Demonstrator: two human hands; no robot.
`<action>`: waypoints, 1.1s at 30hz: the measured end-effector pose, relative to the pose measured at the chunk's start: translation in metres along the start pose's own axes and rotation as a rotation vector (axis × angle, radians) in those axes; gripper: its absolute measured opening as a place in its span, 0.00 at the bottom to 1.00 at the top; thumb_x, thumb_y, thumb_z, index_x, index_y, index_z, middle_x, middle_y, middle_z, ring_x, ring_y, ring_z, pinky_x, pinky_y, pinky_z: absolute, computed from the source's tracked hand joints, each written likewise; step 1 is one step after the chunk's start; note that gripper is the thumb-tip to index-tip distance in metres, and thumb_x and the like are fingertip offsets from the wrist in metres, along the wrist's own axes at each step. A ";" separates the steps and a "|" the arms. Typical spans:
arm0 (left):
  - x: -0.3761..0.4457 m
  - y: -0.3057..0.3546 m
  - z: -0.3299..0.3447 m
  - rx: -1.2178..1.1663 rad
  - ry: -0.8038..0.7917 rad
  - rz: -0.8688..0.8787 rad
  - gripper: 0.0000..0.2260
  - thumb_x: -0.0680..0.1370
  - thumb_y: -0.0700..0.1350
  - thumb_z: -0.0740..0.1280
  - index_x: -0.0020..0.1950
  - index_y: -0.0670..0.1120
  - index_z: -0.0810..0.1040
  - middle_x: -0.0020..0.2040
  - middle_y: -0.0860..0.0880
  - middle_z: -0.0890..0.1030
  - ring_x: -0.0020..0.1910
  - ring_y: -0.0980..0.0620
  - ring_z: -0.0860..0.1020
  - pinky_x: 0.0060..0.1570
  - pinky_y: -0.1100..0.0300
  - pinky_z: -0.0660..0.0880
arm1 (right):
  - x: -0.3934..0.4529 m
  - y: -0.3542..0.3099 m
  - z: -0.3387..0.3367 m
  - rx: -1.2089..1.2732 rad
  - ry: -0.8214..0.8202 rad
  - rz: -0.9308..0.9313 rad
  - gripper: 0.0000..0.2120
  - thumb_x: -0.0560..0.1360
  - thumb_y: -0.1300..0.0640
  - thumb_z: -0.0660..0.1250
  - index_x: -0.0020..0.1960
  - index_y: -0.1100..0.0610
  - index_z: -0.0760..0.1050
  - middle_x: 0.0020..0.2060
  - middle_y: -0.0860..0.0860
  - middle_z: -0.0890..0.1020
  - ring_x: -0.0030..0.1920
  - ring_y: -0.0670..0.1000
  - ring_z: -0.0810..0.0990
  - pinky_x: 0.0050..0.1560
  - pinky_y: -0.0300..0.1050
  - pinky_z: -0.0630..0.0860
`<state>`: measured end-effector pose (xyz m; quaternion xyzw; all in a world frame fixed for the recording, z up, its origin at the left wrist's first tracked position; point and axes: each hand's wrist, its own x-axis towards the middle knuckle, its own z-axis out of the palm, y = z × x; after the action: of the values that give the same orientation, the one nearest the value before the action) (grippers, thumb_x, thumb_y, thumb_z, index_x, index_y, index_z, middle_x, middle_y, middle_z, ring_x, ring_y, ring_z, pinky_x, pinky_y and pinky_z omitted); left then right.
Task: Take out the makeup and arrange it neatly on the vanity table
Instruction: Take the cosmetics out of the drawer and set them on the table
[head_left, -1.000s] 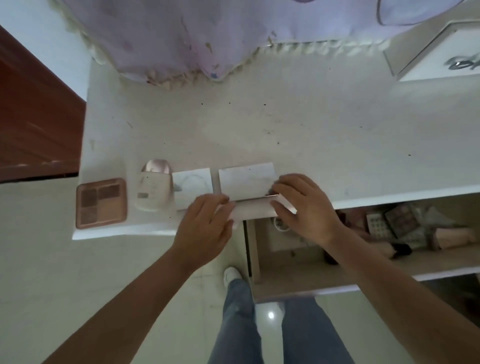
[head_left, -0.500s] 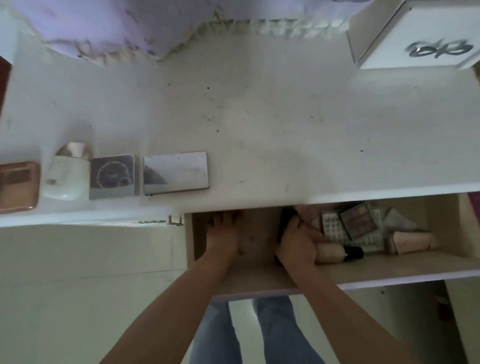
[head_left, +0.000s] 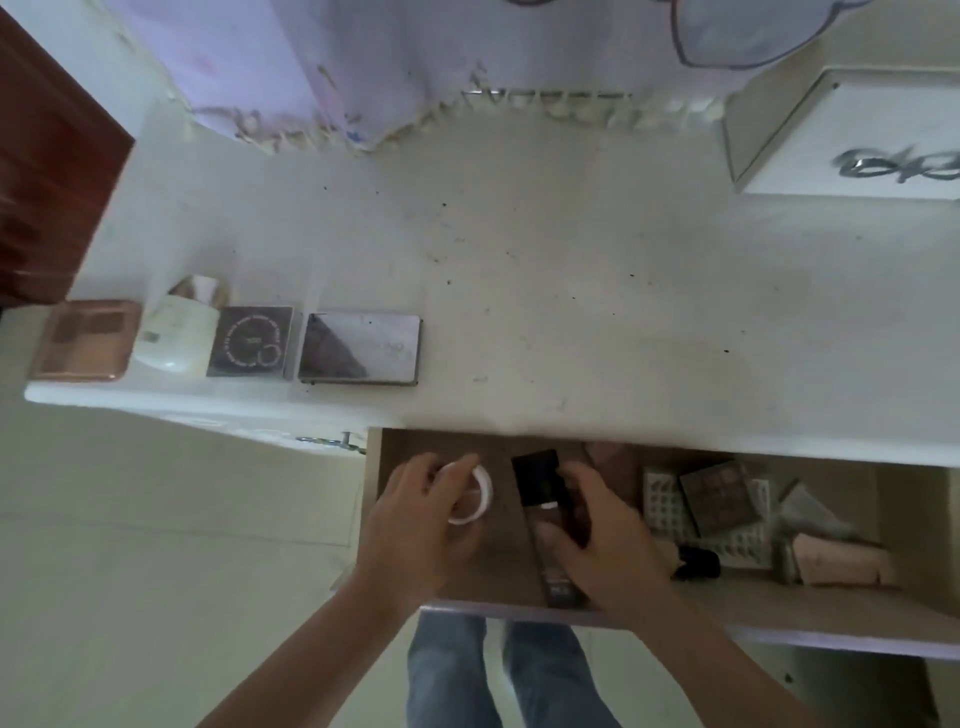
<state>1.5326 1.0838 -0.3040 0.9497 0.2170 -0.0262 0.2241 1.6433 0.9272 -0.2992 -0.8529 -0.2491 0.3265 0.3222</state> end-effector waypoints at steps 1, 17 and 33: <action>0.005 0.003 -0.013 -0.003 0.060 0.015 0.28 0.59 0.46 0.79 0.57 0.44 0.78 0.48 0.42 0.80 0.42 0.45 0.80 0.37 0.63 0.73 | -0.002 -0.011 -0.012 0.017 0.024 -0.054 0.23 0.73 0.54 0.66 0.66 0.52 0.64 0.51 0.44 0.75 0.51 0.45 0.74 0.45 0.24 0.67; 0.127 0.004 -0.054 0.343 0.017 0.029 0.19 0.75 0.53 0.66 0.63 0.47 0.70 0.62 0.48 0.75 0.60 0.47 0.71 0.59 0.55 0.67 | 0.115 -0.051 -0.044 -0.100 0.217 -0.084 0.19 0.79 0.55 0.57 0.69 0.58 0.63 0.53 0.58 0.76 0.49 0.53 0.73 0.46 0.35 0.63; 0.115 -0.004 -0.043 0.238 0.038 -0.007 0.23 0.74 0.52 0.68 0.66 0.46 0.69 0.65 0.47 0.73 0.63 0.46 0.71 0.64 0.52 0.66 | 0.093 -0.059 -0.011 -0.239 0.335 -0.002 0.16 0.81 0.53 0.49 0.55 0.61 0.71 0.47 0.56 0.80 0.42 0.52 0.76 0.43 0.41 0.70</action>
<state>1.6326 1.1514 -0.2843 0.9692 0.2198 -0.0347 0.1053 1.7000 1.0217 -0.2876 -0.9272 -0.2300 0.1480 0.2558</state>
